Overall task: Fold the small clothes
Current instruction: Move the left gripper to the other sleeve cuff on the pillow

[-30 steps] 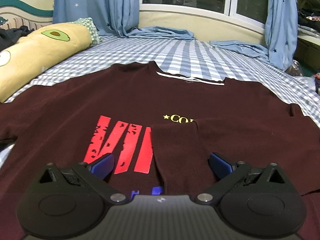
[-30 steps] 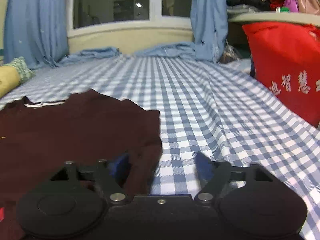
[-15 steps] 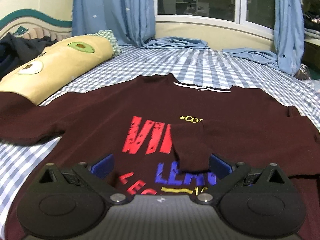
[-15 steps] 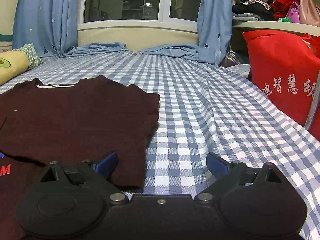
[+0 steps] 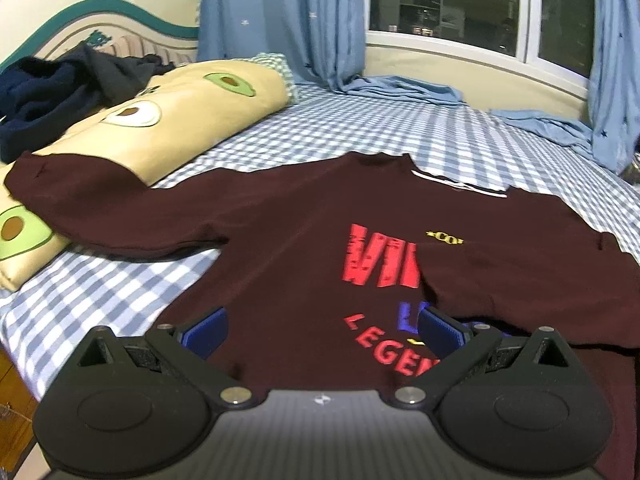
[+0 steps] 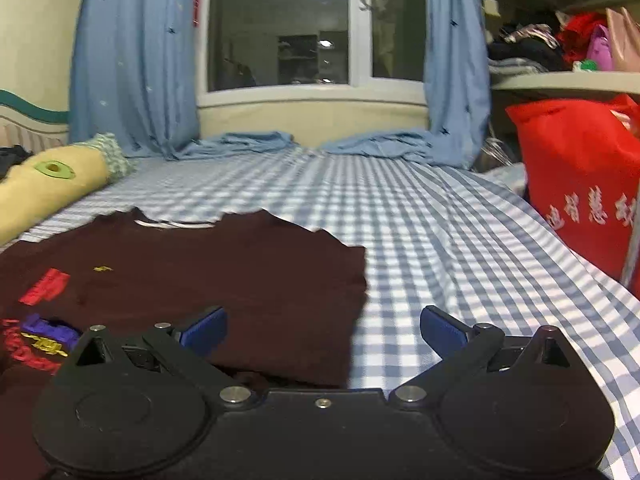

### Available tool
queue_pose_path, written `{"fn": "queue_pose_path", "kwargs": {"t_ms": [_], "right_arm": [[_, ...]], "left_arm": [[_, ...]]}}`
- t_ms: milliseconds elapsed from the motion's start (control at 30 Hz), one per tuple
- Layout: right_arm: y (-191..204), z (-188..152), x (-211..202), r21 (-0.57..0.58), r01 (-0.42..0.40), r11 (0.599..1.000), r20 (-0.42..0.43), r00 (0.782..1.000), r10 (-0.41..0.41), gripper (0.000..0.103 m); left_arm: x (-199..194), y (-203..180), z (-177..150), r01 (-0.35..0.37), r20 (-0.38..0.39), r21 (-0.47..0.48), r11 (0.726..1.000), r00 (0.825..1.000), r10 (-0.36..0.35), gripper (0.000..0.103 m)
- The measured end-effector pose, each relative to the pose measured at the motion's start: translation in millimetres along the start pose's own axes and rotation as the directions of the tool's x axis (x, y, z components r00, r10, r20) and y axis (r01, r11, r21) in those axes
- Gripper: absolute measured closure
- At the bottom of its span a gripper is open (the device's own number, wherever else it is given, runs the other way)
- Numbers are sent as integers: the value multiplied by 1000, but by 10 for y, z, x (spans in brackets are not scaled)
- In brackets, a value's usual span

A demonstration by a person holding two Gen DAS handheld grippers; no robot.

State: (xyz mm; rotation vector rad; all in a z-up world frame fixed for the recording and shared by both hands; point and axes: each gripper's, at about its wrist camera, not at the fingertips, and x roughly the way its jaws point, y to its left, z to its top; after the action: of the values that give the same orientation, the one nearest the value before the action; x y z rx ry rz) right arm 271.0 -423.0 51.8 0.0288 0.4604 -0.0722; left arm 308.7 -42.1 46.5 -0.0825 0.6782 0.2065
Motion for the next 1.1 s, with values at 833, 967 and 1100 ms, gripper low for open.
{"fn": "queue_pose_path", "kwargs": {"t_ms": [833,967,1100], "right_arm": [[995,286,-177,-71,-156,985,85,983,162,0],[1167,333,-97,-83,-168,982,84,981,175,0],[1397,372,23,-99,-179,979,79,979,187,0]], "left_arm": [[402,958,117,-129,-44,-95,987,991,125,1],[475,1083,155,-128,-49,-121,984,991,123,1],[573,1218,194,-133,-56,-127,983,990,127,1]]}}
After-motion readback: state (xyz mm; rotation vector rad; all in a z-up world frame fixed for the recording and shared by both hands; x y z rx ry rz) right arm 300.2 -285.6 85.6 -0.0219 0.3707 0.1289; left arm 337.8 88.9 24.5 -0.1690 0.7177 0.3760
